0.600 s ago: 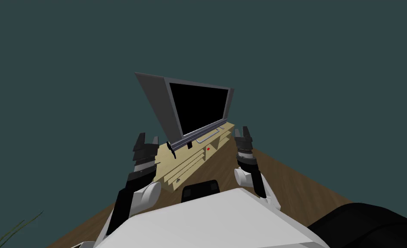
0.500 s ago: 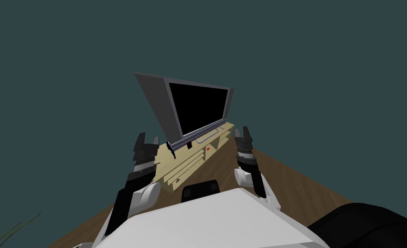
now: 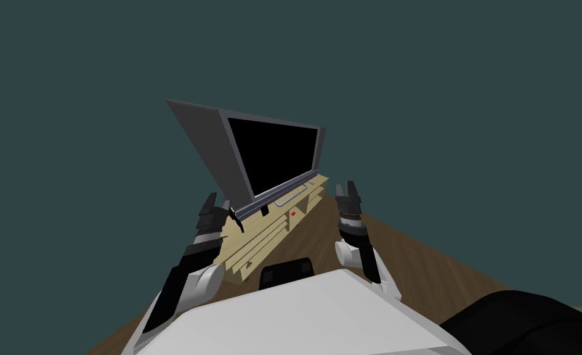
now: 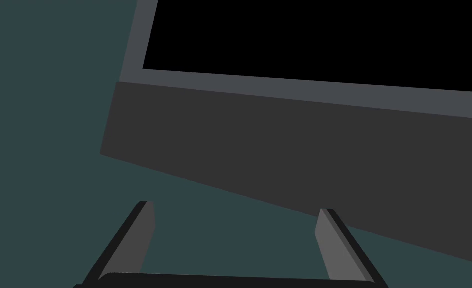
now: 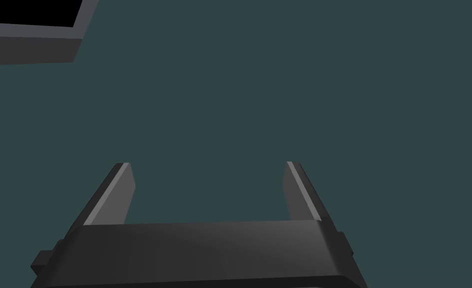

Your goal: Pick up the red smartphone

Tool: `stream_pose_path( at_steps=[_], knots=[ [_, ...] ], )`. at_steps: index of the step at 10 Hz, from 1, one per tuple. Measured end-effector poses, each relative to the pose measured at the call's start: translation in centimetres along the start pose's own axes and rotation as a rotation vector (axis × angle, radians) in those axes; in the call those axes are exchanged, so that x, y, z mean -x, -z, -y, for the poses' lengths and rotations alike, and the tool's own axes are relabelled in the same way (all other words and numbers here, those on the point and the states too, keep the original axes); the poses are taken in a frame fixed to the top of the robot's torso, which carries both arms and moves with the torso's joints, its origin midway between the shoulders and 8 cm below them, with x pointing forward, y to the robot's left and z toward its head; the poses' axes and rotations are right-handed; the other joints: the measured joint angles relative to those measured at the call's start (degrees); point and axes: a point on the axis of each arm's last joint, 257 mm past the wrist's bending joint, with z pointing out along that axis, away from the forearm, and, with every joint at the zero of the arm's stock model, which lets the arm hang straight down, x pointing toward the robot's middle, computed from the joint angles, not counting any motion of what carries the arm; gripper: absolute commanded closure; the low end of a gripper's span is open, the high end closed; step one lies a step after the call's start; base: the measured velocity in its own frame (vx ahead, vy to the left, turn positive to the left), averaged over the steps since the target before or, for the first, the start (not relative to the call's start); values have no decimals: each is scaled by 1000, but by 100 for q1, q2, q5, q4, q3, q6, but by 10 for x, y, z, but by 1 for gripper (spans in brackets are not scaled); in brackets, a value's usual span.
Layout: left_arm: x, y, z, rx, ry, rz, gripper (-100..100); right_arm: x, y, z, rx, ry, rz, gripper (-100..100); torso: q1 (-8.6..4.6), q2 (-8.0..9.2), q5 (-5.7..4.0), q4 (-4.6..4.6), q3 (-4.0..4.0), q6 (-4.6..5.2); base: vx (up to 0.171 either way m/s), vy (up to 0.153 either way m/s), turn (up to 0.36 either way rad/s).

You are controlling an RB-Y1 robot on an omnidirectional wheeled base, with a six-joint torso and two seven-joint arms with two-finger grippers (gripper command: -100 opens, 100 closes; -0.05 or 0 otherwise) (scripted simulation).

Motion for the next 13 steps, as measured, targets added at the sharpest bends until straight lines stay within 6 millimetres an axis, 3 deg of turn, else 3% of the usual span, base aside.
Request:
stream_pose_path(
  at_steps=[8,13],
  knots=[
    [23,11,-69,239,-49,-2,-100,0,0,0,0,0,0,0,5,5,1,1,2,-4,34,-46,-149],
    [41,29,-113,402,-70,4,-100,0,0,0,0,0,0,0,1,-1,0,0,0,-1,44,-38,-137]
  ],
)
